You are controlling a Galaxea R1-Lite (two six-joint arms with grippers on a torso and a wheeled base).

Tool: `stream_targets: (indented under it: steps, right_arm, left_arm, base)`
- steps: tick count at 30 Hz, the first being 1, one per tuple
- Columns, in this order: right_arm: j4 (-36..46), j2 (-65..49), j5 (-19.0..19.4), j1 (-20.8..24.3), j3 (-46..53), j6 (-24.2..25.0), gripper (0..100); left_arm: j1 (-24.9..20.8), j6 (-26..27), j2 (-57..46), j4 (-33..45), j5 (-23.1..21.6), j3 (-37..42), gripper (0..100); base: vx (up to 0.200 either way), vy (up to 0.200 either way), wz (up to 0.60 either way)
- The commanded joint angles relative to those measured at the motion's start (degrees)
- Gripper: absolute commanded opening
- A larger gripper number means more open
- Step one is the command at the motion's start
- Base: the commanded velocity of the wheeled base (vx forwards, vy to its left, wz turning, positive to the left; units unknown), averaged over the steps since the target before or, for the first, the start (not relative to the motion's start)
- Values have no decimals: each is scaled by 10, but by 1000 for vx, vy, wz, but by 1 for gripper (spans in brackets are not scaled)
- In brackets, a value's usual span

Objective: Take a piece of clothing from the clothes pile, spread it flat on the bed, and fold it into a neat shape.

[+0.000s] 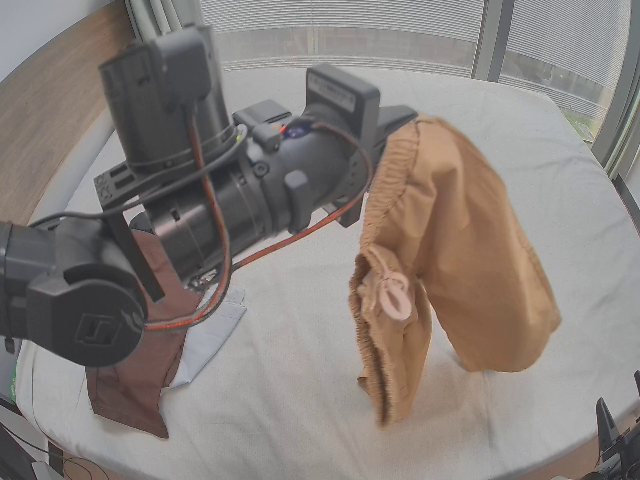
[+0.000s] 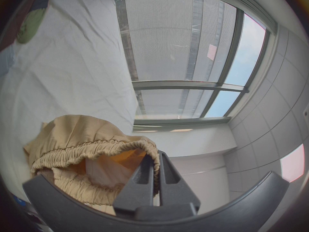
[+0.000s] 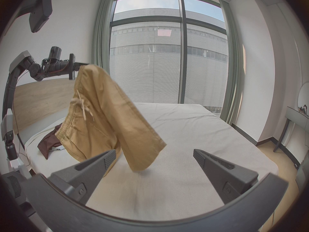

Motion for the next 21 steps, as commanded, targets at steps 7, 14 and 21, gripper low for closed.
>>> stream_targets:
  steps: [7, 14, 21]
  right_arm:
    - [0, -9, 1, 0, 10, 0, 100]
    - [0, -9, 0, 0, 10, 0, 100]
    - [0, -9, 0, 0, 10, -1, 100]
  left_arm:
    - [75, 68, 14, -127, -4, 214, 0]
    - [97, 102, 52, -265, -10, 330, 0]
    - [124, 108, 51, -313, -9, 373, 0]
  base:
    - [0, 0, 0]
    - [0, 0, 0]
    - [0, 0, 0]
